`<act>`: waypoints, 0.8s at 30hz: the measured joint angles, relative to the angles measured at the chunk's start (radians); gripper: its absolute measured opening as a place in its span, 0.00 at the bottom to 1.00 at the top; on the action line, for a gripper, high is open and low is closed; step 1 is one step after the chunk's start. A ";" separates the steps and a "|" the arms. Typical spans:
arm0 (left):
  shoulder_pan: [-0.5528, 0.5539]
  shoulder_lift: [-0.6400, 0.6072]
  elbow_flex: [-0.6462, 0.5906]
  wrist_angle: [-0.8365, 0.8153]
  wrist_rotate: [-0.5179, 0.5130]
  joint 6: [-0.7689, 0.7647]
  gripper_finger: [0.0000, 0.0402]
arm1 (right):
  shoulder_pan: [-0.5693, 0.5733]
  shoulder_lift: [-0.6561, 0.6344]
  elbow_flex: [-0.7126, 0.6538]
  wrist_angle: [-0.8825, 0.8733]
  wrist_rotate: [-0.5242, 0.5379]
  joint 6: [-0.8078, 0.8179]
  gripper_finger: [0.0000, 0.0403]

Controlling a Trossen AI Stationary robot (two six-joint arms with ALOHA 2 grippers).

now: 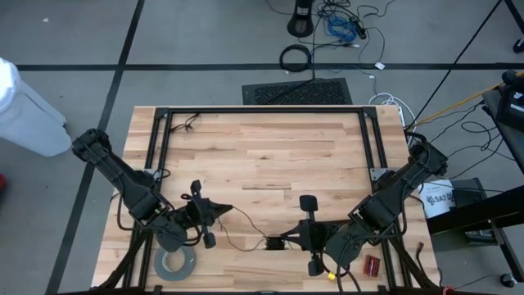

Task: Coil cords
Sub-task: Coil the black wire onto the spool

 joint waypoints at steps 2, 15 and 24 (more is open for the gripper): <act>0.000 -0.009 0.000 0.005 -0.003 0.000 0.00 | 0.000 0.000 0.000 0.000 0.000 0.000 0.00; -0.004 -0.037 0.000 0.155 -0.008 0.001 0.00 | -0.030 0.026 0.000 -0.076 0.103 0.049 0.00; -0.004 -0.037 0.000 0.313 -0.010 0.082 0.00 | -0.106 0.078 0.000 -0.073 0.164 0.049 0.00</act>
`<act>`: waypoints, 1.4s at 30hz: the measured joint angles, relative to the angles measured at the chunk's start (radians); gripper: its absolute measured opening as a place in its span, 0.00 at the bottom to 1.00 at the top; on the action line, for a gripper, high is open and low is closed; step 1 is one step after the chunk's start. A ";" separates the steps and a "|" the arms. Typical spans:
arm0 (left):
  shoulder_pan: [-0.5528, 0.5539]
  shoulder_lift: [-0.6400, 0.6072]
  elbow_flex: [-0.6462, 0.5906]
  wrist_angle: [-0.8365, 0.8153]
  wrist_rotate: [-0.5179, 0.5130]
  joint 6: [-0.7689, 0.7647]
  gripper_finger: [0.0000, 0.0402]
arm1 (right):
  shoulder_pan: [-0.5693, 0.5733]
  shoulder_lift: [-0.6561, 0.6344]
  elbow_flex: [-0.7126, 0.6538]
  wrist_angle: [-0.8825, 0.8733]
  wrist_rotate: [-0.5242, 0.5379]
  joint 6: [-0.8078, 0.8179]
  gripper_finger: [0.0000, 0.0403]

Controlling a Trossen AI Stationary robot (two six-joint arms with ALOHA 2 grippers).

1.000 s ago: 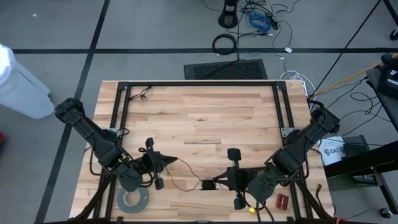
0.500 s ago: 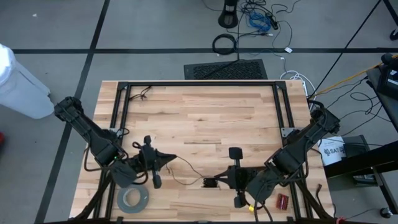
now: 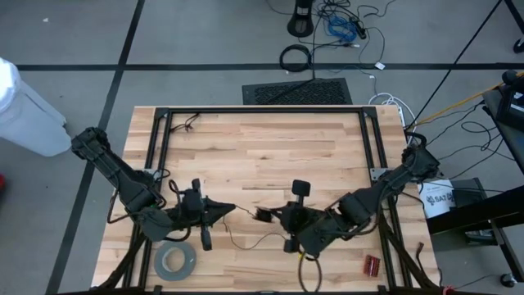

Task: Coil cords
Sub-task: Coil the black wire onto the spool

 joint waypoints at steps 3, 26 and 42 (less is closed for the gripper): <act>0.000 0.000 0.000 0.057 0.000 0.034 0.00 | -0.022 0.017 0.000 0.005 0.025 -0.001 0.00; 0.082 0.186 0.000 0.401 0.046 0.080 0.00 | -0.097 0.065 0.000 0.057 0.132 -0.025 0.00; 0.091 0.316 0.000 0.479 0.089 0.055 0.00 | -0.087 0.015 0.000 0.115 0.116 -0.103 0.00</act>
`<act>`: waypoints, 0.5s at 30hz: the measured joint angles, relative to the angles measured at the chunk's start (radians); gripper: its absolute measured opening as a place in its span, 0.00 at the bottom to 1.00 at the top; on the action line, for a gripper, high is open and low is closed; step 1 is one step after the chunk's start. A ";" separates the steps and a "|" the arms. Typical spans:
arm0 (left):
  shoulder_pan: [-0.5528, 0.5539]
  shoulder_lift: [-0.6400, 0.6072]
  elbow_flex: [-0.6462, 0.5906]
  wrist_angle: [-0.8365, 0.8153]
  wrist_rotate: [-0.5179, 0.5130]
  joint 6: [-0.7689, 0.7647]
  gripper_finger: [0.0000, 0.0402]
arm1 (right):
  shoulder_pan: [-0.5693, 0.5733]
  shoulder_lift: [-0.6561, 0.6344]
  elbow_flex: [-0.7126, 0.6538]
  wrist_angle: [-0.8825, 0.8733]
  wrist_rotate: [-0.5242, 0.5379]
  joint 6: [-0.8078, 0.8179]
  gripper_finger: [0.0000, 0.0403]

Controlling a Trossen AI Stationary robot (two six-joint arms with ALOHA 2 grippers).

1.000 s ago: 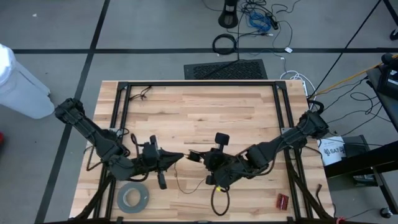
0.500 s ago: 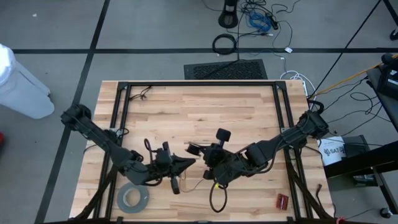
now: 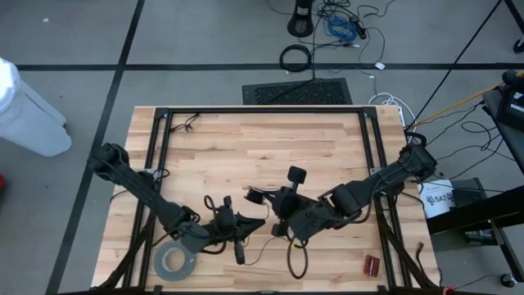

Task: Coil cords
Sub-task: Coil the black wire onto the spool

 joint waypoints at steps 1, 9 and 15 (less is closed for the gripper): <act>0.003 0.006 0.000 -0.001 0.000 0.001 0.00 | 0.004 -0.007 0.000 0.000 0.000 -0.003 0.00; 0.030 0.035 0.000 -0.004 -0.002 0.000 0.00 | 0.043 -0.059 0.000 0.007 -0.053 -0.011 0.00; 0.036 0.046 0.000 -0.006 -0.001 0.011 0.00 | 0.077 -0.082 0.000 0.003 -0.054 -0.011 0.00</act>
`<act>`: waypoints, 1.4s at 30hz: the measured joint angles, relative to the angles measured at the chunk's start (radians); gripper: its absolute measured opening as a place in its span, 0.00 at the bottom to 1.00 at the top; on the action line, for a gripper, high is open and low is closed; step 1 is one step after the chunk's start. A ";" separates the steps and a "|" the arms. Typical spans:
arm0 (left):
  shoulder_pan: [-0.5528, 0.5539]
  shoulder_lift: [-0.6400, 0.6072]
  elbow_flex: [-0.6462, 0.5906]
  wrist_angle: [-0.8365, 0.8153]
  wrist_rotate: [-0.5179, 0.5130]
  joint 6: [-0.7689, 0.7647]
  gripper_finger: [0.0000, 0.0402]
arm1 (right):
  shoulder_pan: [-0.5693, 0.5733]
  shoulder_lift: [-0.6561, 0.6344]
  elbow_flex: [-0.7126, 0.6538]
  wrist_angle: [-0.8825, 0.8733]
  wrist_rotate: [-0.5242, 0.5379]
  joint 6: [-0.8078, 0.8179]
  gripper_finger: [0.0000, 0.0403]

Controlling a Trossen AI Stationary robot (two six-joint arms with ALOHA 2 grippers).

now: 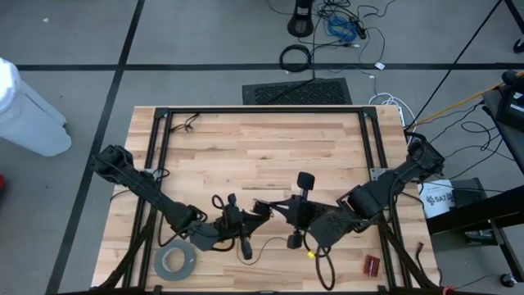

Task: Coil cords
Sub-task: Coil the black wire onto the spool

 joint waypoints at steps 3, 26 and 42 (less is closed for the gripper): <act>0.000 0.005 0.000 0.002 0.019 0.011 0.01 | 0.014 -0.003 0.000 0.000 0.000 0.000 0.00; 0.000 0.007 0.000 -0.035 0.087 0.038 0.22 | 0.127 -0.020 0.000 0.080 0.002 -0.027 0.00; -0.036 0.007 0.000 -0.032 0.087 0.097 0.02 | 0.182 -0.040 0.000 0.016 -0.098 -0.001 0.00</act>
